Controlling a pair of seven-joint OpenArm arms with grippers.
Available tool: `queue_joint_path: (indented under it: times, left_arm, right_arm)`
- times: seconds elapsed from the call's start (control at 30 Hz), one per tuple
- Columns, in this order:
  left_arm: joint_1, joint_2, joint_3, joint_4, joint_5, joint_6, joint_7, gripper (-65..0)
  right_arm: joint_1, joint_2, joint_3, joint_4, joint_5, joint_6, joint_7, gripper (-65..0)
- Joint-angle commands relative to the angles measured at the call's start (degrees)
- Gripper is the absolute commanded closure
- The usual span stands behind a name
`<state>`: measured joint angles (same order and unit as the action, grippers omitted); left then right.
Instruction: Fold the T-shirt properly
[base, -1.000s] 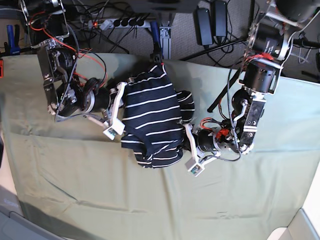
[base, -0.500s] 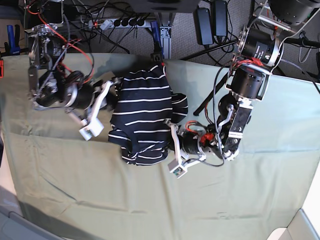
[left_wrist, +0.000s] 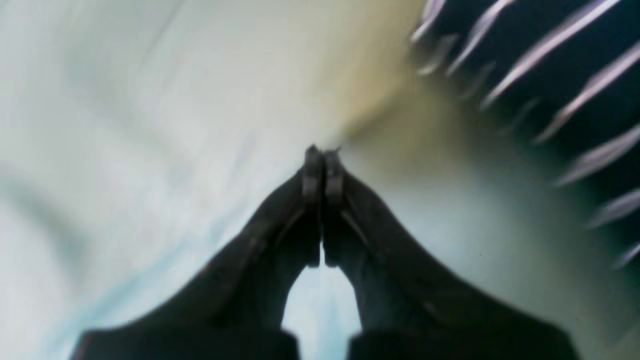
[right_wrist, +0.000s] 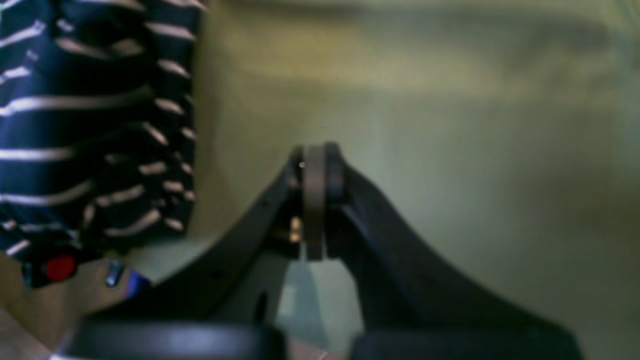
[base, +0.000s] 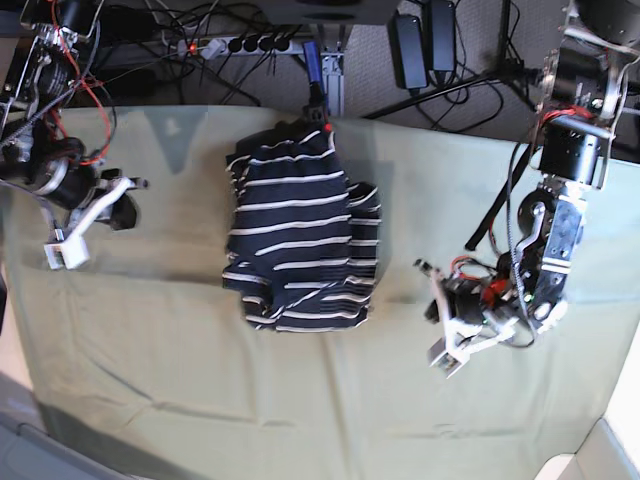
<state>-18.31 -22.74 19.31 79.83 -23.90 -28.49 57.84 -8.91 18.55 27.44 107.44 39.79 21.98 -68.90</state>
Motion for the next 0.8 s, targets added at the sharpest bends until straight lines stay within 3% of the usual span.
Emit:
queue_joint_path:
  times: [0.0, 0.23, 0.43, 0.63, 0.77]
  left_arm:
    - [-0.39, -1.33, -0.31, 2.51, -0.66, 0.44, -0.79, 0.0]
    - [11.32, -9.79, -0.31, 17.44, -0.68, 0.46, 0.02, 0.0]
    - [23.23, -15.34, -0.33, 27.28, -0.7, 0.9, 1.16, 0.0]
    - [35.21, -18.4, -1.18, 32.92, -0.66, 0.9, 2.45, 0.0]
    - [43.54, -18.38, -4.68, 33.86, -0.74, 0.92, 2.43, 0.0]
  right_arm:
    - [-0.48, 0.83, 1.64, 1.01, 1.4, 4.28, 0.7, 0.0]
    - [-8.79, 0.79, 7.15, 1.11, 6.69, 6.38, -1.55, 0.0]
    - [-16.61, 0.79, 7.54, 1.11, 6.73, 6.36, -1.66, 0.0]
    - [-24.74, 0.33, 7.54, 1.11, 7.15, 6.38, -1.66, 0.0]
    - [-29.81, 0.33, 7.54, 1.09, 7.1, 6.38, -1.64, 0.0]
